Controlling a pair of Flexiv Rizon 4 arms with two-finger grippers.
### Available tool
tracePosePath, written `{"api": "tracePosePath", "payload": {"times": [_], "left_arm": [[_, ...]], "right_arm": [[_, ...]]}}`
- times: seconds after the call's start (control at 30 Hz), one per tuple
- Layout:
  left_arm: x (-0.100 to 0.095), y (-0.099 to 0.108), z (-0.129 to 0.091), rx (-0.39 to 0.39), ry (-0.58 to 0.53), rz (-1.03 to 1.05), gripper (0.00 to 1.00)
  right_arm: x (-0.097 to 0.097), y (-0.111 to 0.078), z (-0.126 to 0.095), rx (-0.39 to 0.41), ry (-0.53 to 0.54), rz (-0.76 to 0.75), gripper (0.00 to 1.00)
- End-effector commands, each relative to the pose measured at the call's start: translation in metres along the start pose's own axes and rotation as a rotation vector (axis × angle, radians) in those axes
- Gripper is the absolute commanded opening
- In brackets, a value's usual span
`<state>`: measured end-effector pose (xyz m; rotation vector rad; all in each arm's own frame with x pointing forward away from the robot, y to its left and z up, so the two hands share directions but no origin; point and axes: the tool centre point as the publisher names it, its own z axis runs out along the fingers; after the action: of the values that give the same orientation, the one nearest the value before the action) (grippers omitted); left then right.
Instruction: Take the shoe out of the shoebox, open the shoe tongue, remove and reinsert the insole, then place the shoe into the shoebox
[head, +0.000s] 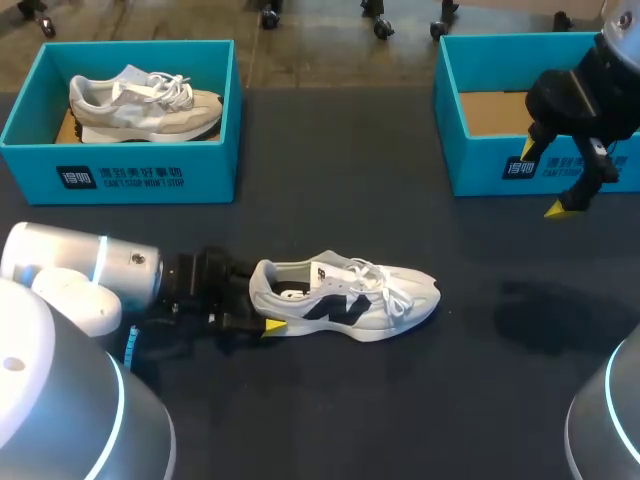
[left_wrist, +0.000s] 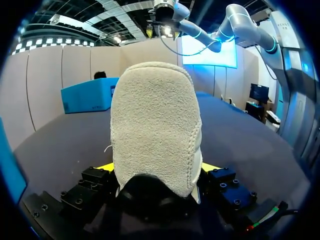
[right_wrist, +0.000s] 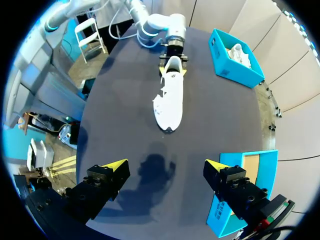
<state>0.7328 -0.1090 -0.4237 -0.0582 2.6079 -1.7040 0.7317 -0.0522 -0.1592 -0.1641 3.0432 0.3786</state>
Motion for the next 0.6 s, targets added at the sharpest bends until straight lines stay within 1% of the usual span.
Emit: {"api": "tracePosePath", "payload": {"times": [0.03,0.23,0.27,0.33,0.37,0.43,0.53,0.57,0.6], "left_arm": [[-0.002,0.001,0.0,-0.004,0.001,0.0,0.0],[-0.002,0.001,0.0,-0.004,0.001,0.0,0.0],[-0.002,0.001,0.0,-0.004,0.001,0.0,0.0],[-0.002,0.001,0.0,-0.004,0.001,0.0,0.0],[-0.002,0.001,0.0,-0.004,0.001,0.0,0.0],[-0.002,0.001,0.0,-0.004,0.001,0.0,0.0],[-0.002,0.001,0.0,-0.004,0.001,0.0,0.0],[-0.002,0.001,0.0,-0.004,0.001,0.0,0.0],[-0.002,0.001,0.0,-0.004,0.001,0.0,0.0]], "right_arm": [[-0.001,0.001,0.001,0.002,0.002,0.0,1.0],[-0.001,0.001,0.001,0.002,0.002,0.0,1.0],[-0.001,0.007,0.005,0.06,0.006,0.058,1.0],[-0.003,0.017,0.01,0.059,-0.055,0.119,1.0],[-0.005,0.021,0.012,0.061,-0.063,0.161,1.0],[-0.009,0.032,0.012,0.068,-0.118,0.242,1.0],[-0.014,0.041,0.011,0.087,-0.163,0.348,1.0],[-0.016,0.05,0.01,0.084,-0.198,0.396,1.0],[-0.017,0.054,0.01,0.085,-0.207,0.426,1.0]]}}
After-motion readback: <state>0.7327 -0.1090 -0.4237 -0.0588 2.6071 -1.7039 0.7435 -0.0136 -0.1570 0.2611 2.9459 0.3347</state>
